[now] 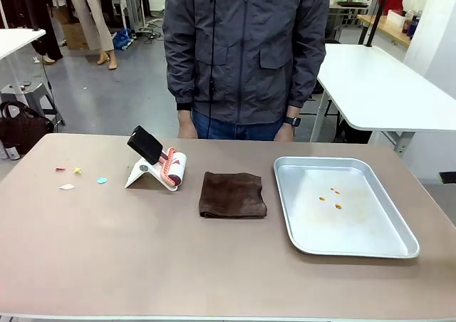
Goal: Clean the surface of the table.
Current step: Hold the Lint Roller with your left hand and the towel with your right hand.
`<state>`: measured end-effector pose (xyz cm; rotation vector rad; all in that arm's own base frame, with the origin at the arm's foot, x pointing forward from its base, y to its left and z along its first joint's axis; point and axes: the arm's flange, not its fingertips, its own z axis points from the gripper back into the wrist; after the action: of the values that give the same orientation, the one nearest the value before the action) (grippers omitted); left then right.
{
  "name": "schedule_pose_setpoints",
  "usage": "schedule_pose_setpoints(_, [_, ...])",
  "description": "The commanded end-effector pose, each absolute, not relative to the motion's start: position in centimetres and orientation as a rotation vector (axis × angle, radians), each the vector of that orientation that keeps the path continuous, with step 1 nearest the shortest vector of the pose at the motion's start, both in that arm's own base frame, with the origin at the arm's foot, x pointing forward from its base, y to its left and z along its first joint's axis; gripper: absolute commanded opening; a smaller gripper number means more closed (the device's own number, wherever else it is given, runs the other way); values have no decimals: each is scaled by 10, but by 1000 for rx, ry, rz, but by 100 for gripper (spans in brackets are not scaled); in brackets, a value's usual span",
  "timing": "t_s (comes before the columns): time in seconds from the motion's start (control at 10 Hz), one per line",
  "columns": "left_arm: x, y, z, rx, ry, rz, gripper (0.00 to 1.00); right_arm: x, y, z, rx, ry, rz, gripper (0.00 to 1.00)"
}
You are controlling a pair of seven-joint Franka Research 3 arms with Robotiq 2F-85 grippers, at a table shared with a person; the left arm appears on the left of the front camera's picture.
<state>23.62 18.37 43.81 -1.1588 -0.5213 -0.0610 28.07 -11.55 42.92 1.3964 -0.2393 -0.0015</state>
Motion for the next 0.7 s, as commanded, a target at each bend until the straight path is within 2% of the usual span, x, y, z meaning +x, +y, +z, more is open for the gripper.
schedule_pose_setpoints(0.0, [243, 189, 406, -1276, -553, -23, 100, 293, -128, 414, 1466, -268, -42, 100])
schedule_pose_setpoints(0.2, [248, 186, 394, -1309, -588, -3, 100, 289, -136, 406, 1458, -358, -96, 100])
schedule_pose_setpoints(0.3, [238, 198, 407, -1263, -557, 11, 100, 284, -131, 405, 1461, -264, -77, 100])
schedule_pose_setpoints(0.6, [238, 198, 407, -1263, -557, 11, 100, 284, -131, 405, 1461, -264, -77, 100])
